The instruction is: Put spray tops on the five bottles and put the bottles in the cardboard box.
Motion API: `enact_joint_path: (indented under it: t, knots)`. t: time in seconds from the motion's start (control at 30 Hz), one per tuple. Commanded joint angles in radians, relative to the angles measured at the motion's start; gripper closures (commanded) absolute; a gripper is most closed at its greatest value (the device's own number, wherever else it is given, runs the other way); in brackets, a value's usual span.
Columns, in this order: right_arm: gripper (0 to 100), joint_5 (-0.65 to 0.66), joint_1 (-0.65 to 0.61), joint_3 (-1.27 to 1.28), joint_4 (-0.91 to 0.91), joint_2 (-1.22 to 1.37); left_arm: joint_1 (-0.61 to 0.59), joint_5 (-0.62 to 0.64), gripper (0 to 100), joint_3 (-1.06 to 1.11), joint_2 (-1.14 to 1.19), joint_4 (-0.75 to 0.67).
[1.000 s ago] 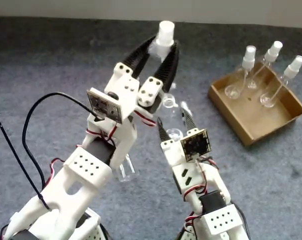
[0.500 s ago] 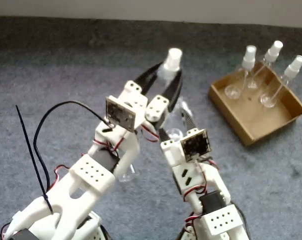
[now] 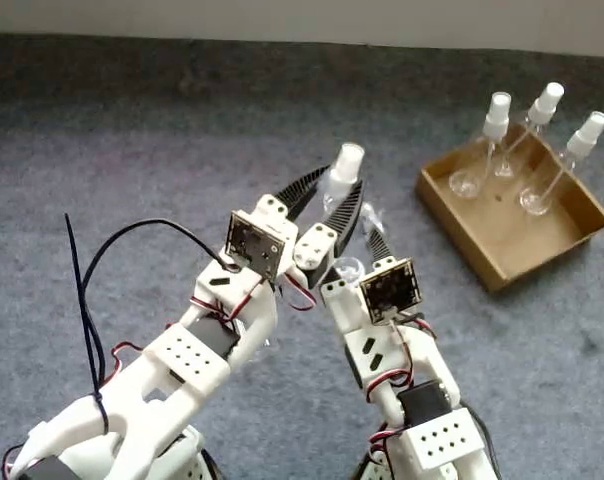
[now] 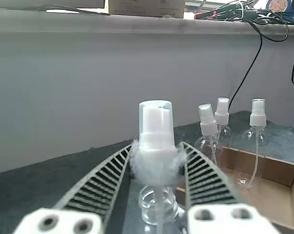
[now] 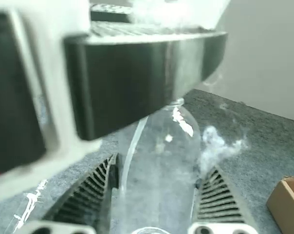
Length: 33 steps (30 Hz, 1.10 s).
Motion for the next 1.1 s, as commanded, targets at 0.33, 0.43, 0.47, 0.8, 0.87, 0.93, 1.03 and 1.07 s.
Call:
enact_joint_path:
  t: [0.33, 0.43, 0.47, 0.8, 0.87, 0.93, 1.03, 1.07]
  knots:
    - [89.6, -0.121, -0.001, 0.107, 0.004, -0.016, 0.012, 0.207, 99, 0.074, -0.008, -0.087]
    - [89.6, -0.117, -0.001, 0.107, 0.004, -0.016, 0.012, 0.204, 99, 0.087, -0.008, -0.101]
    - [89.6, -0.112, 0.004, 0.107, 0.005, -0.016, 0.015, 0.204, 99, 0.090, -0.008, -0.101]
    - [89.6, -0.120, 0.058, 0.107, 0.012, -0.016, 0.018, 0.203, 99, 0.142, -0.008, -0.100]
    - [89.6, -0.120, 0.058, 0.107, 0.079, -0.016, 0.018, 0.203, 99, 0.153, -0.008, -0.100]
    - [89.6, -0.120, 0.054, 0.090, 0.153, -0.018, 0.018, 0.203, 99, 0.153, -0.008, -0.100]
    - [89.6, -0.120, 0.053, 0.036, 0.180, -0.018, 0.019, 0.203, 99, 0.148, -0.008, -0.100]
    - [89.6, -0.120, 0.053, 0.027, 0.179, -0.018, 0.019, 0.203, 99, 0.147, -0.008, -0.100]
